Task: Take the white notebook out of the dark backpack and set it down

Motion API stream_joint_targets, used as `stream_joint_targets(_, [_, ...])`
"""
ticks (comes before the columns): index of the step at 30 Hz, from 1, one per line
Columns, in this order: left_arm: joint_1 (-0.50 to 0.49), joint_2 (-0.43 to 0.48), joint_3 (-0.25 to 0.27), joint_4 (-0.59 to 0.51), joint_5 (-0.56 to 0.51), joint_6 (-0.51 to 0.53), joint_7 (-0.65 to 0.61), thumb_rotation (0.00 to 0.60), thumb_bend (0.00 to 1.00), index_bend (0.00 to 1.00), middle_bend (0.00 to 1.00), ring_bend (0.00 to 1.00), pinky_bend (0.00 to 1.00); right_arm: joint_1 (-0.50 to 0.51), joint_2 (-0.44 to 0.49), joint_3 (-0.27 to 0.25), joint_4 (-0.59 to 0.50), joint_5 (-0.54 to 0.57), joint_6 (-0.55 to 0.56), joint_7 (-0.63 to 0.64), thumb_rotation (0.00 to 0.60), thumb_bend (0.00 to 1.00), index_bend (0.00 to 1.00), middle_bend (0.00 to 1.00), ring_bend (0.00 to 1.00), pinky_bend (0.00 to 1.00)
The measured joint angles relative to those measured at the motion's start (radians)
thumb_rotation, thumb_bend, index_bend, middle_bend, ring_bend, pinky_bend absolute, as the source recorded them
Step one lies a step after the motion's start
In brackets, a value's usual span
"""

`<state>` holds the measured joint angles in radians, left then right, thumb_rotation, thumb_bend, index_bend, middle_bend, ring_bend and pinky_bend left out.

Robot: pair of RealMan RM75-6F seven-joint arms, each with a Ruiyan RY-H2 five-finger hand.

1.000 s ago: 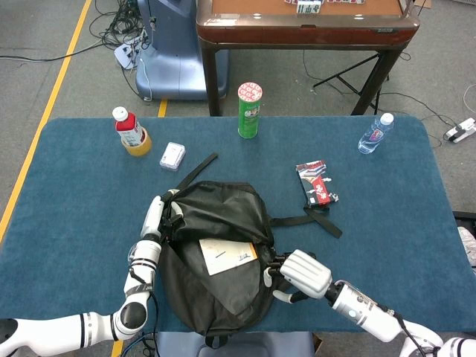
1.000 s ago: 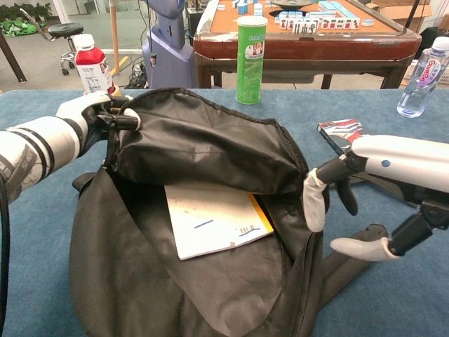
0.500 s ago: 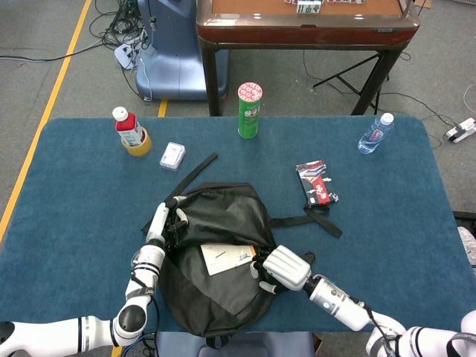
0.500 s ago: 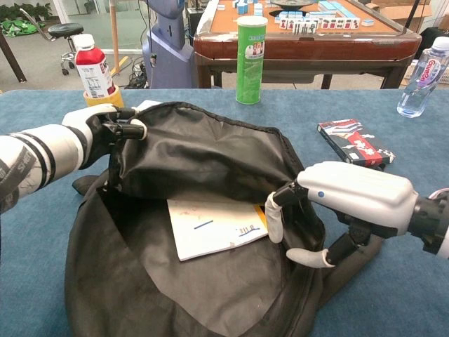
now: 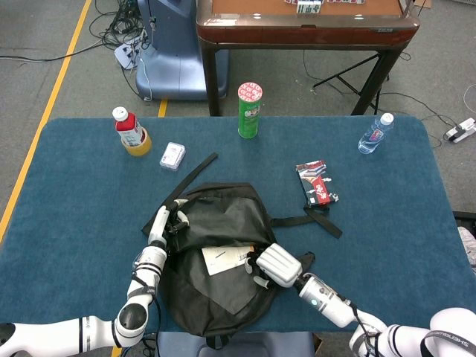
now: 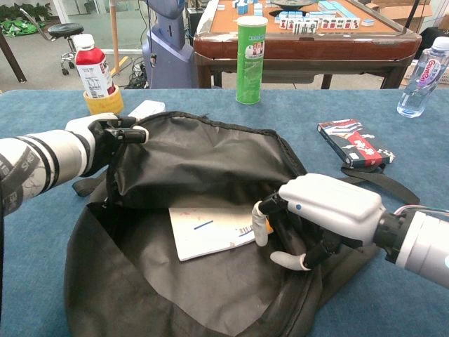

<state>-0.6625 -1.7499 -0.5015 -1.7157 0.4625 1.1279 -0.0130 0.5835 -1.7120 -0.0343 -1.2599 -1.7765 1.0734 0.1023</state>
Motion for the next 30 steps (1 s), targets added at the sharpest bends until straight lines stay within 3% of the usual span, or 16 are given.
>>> stream_joint_targets(17, [0.02, 0.018, -0.043, -0.01, -0.05, 0.0, -0.029, 0.6, 0.84, 0.43, 0.49, 0.44, 0.2, 0.019, -0.203, 0.02, 0.173, 0.051, 0.018, -0.085, 0.6, 0.17, 0.41, 0.33, 0.24, 0.36])
stream_joint_targets(30, [0.024, 0.027, -0.051, -0.021, -0.078, -0.012, -0.038, 0.6, 0.84, 0.42, 0.48, 0.44, 0.2, 0.015, -0.243, 0.03, 0.209, 0.089, 0.038, -0.127, 0.6, 0.13, 0.35, 0.28, 0.19, 0.29])
